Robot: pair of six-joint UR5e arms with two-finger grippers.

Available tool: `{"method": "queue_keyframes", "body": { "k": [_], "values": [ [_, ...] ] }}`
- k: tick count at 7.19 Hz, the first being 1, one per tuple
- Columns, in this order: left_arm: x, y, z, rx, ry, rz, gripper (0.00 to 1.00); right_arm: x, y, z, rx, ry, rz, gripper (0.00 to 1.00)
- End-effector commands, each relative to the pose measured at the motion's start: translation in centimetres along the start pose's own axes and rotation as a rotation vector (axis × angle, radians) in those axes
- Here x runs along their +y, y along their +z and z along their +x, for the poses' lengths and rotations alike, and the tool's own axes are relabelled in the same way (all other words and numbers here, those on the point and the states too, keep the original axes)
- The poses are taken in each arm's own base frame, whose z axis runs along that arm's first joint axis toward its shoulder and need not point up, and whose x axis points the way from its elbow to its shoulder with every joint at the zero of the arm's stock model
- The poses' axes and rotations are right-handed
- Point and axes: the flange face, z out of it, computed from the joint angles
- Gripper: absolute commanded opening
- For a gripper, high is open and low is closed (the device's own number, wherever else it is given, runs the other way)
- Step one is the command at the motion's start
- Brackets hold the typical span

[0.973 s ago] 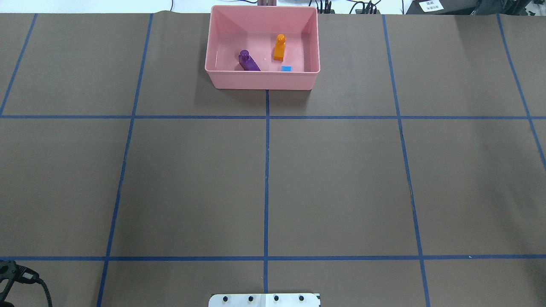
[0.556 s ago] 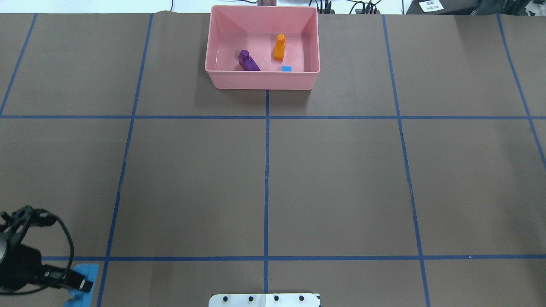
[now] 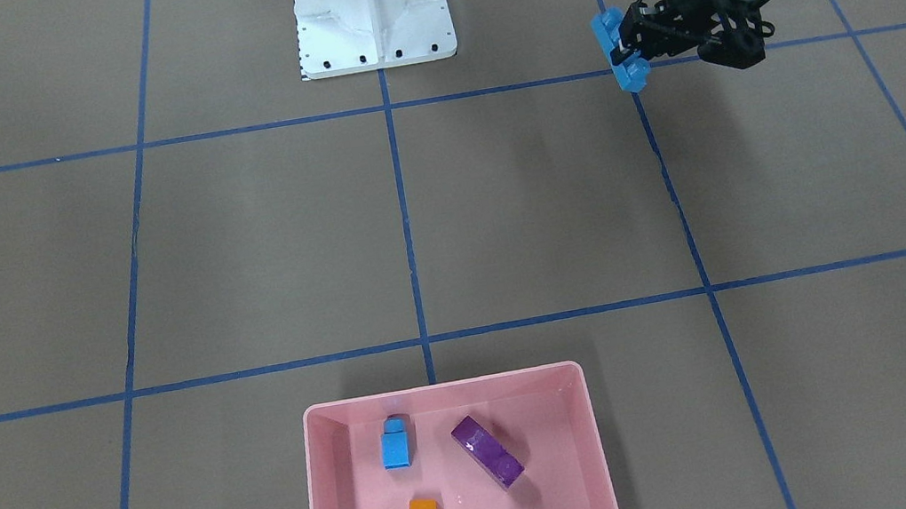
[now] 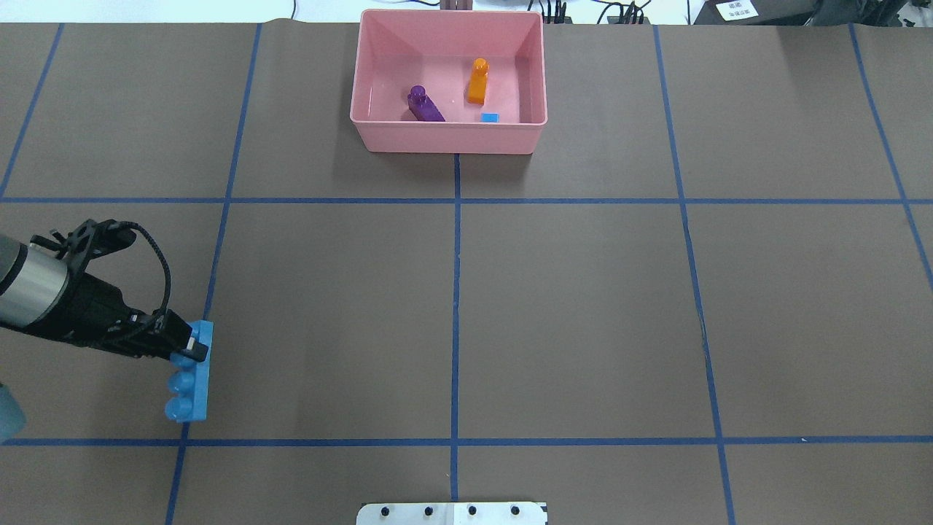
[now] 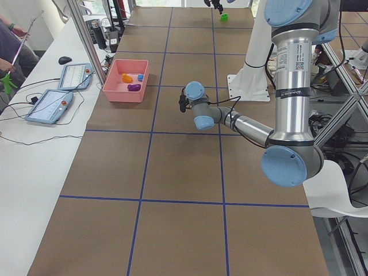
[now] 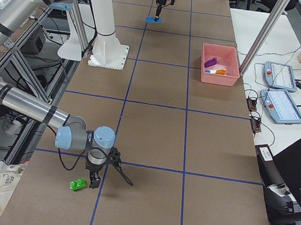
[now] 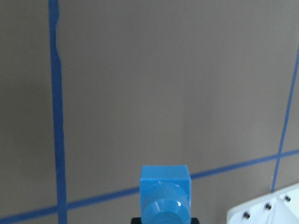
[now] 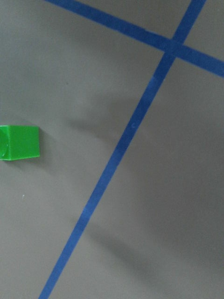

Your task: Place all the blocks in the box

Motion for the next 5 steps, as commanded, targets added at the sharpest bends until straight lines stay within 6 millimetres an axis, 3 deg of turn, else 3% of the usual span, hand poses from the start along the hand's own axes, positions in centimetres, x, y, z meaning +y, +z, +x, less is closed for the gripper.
{"method": "queue_keyframes", "body": {
  "k": [1,2,4,5],
  "values": [
    [-8.5,-2.6,1.5,0.023,-0.023,0.045,0.0,2.4,3.5,0.8,-0.074,0.002,0.027,0.99],
    [-11.9,-4.0,3.0,0.04,-0.039,0.053,0.0,2.6,3.8,0.7,-0.097,0.006,0.027,0.99],
    [-16.6,-3.4,7.2,0.047,-0.039,0.069,0.0,3.0,4.3,0.8,-0.109,0.013,0.018,0.98],
    [-18.4,-3.3,8.3,0.039,-0.044,0.092,0.0,3.3,4.7,0.9,-0.111,0.029,0.011,0.77]
  ]
}}
